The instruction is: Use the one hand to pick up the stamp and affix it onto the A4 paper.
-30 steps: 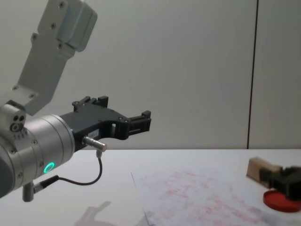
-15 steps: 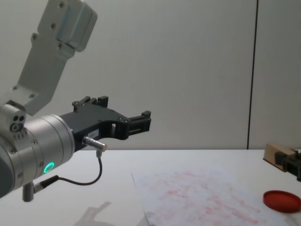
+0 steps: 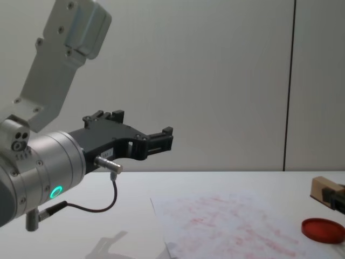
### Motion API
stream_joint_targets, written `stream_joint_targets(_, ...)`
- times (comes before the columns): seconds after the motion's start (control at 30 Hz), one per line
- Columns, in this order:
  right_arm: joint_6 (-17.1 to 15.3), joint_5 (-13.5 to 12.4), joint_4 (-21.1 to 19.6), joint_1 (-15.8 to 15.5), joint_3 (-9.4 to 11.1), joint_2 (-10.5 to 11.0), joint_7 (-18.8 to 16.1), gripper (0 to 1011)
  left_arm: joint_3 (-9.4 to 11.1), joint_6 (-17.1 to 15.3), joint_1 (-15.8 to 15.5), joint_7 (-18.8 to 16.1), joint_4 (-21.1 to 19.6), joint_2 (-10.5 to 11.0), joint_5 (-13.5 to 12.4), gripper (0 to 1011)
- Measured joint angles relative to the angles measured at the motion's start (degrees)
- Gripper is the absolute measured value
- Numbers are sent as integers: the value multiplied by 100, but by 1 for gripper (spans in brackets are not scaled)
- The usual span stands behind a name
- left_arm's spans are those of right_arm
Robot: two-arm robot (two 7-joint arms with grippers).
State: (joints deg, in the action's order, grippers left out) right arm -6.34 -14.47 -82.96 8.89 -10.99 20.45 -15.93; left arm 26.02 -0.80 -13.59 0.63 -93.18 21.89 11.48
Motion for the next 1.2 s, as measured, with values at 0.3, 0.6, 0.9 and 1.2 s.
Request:
stream_joint_targets(0.3, -42, 73, 207, 65, -30, -32, -67, 218, 0, 0, 0, 0, 0, 0, 0, 993)
stream_joint_targets(0.6, -101, 105, 358, 101, -51, -51, -103, 218, 0, 0, 0, 0, 0, 0, 0, 993)
stream_joint_targets(0.9, -132, 129, 490, 141, -67, -77, -107, 253, 0, 0, 0, 0, 0, 0, 0, 993)
stream_joint_targets(1.2, -121, 135, 557, 166, -79, -100, -106, 518, 0, 0, 0, 0, 0, 0, 0, 993)
